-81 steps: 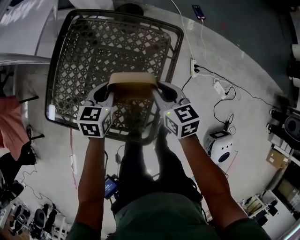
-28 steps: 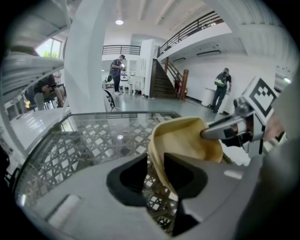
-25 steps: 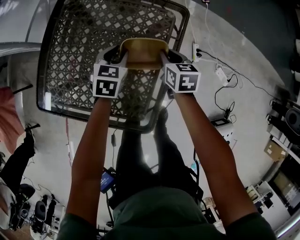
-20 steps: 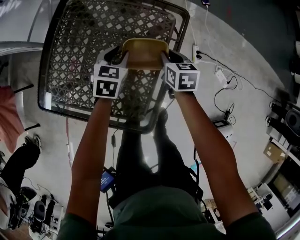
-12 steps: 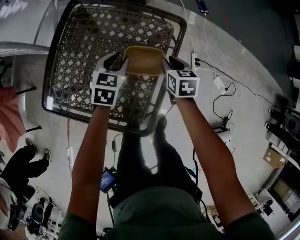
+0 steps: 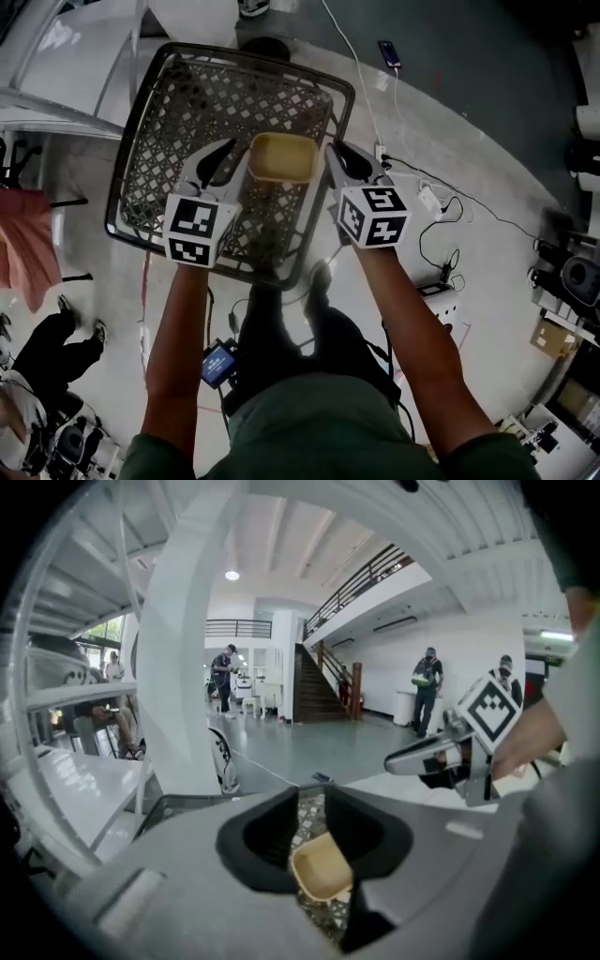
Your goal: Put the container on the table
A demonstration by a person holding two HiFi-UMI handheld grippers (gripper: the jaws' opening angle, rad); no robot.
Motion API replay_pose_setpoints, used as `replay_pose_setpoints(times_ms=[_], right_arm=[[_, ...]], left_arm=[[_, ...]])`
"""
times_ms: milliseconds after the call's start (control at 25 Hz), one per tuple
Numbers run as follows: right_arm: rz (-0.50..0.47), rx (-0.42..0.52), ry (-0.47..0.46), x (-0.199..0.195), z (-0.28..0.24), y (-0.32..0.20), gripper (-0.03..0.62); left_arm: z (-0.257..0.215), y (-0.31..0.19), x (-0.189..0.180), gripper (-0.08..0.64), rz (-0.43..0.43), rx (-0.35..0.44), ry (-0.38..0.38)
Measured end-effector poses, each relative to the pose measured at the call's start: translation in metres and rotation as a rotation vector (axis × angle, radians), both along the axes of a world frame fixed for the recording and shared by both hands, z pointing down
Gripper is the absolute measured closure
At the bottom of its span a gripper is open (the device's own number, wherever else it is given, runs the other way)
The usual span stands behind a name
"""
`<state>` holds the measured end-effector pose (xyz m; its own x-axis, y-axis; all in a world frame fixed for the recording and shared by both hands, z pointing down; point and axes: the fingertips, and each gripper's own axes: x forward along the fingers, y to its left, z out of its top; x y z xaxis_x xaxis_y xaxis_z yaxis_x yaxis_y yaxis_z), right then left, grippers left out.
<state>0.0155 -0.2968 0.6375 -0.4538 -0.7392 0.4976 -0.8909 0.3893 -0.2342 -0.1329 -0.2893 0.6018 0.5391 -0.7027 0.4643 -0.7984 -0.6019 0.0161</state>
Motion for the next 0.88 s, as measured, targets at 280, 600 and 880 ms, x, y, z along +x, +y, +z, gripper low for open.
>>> replay_pose_setpoints(times_ms=[280,600,880], right_arm=[[-0.104,0.206,-0.097,-0.009,-0.135,0.035,0.589],[-0.259,0.404,-0.122,-0.006,-0.258,0.096,0.589],[-0.353,0.529,-0.126,0.001,-0.342,0.147,0.589]], left_arm=[[-0.110,0.042,-0.006,0.501,-0.006,0.131,0.086],[-0.204,0.103,-0.004,0.515,-0.027,0.232,0.139],[-0.285,0.151,0.000,0.526,-0.034,0.352,0.155]])
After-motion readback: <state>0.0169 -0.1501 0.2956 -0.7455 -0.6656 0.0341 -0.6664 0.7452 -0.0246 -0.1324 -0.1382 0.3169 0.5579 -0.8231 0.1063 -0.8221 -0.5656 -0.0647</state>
